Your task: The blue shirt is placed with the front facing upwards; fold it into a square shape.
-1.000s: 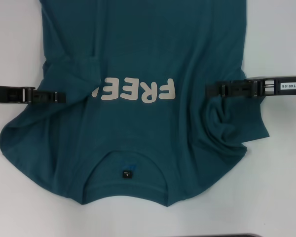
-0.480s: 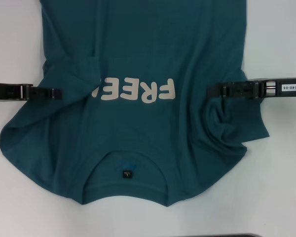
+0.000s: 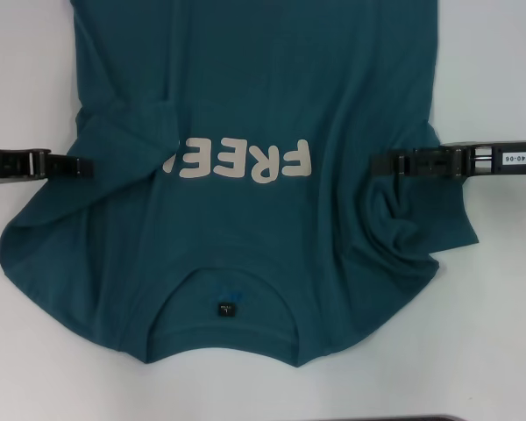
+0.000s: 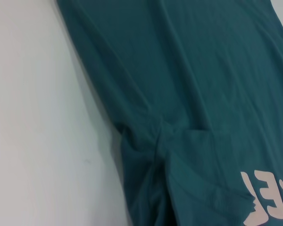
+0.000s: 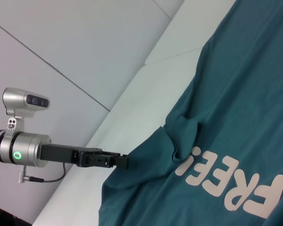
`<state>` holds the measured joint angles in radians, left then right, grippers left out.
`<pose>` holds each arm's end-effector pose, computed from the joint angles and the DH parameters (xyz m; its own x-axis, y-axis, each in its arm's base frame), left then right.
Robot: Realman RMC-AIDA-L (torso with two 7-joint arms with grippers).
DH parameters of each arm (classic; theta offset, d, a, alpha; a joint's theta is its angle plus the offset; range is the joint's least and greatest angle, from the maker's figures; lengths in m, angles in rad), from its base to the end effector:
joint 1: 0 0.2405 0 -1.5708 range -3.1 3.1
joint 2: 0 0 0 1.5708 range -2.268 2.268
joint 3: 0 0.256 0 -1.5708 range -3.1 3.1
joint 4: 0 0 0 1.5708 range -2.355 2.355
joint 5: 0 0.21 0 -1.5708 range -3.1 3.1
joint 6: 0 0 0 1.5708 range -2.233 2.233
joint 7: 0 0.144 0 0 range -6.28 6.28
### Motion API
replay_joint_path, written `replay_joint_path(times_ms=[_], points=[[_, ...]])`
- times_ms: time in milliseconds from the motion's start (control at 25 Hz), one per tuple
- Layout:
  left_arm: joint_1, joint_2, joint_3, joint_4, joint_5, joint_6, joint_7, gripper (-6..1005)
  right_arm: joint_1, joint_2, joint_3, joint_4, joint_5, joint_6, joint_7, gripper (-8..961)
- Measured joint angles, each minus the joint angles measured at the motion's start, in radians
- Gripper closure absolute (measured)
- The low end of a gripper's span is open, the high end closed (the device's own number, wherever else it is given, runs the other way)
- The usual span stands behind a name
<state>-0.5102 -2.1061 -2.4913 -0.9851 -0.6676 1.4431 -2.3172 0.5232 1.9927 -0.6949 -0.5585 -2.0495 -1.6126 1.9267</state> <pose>-0.3064 0.3411 0.0396 0.3417 0.8755 0.3417 0.9325 -0.2706 -0.2391 0.2863 0.3167 0.0122 0.4259 -0.8023 -0.4181 -0.8311 -0.5296 0.1696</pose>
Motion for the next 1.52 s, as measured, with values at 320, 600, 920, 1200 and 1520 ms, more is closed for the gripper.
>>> replay_joint_path(times_ms=[320,600,920,1200,1520], points=[[-0.004,-0.001,0.002,-0.003,0.000,0.004,-0.001,660,0.000,0.000,0.000,0.000,0.001,0.002,0.000,73],[0.001,0.000,0.002,-0.006,0.001,0.017,-0.001,918,0.000,0.000,0.000,0.000,0.004,0.002,0.000,74],[0.015,0.002,-0.011,-0.036,-0.010,0.081,0.020,968,0.000,0.000,0.000,0.000,0.003,0.002,0.000,76],[0.071,-0.013,-0.015,-0.123,-0.061,0.243,0.062,967,0.001,-0.002,0.000,0.000,0.003,0.007,0.000,77],[0.088,-0.036,-0.008,-0.122,-0.062,0.266,0.101,967,0.004,-0.002,0.000,0.000,0.000,0.024,0.000,79]])
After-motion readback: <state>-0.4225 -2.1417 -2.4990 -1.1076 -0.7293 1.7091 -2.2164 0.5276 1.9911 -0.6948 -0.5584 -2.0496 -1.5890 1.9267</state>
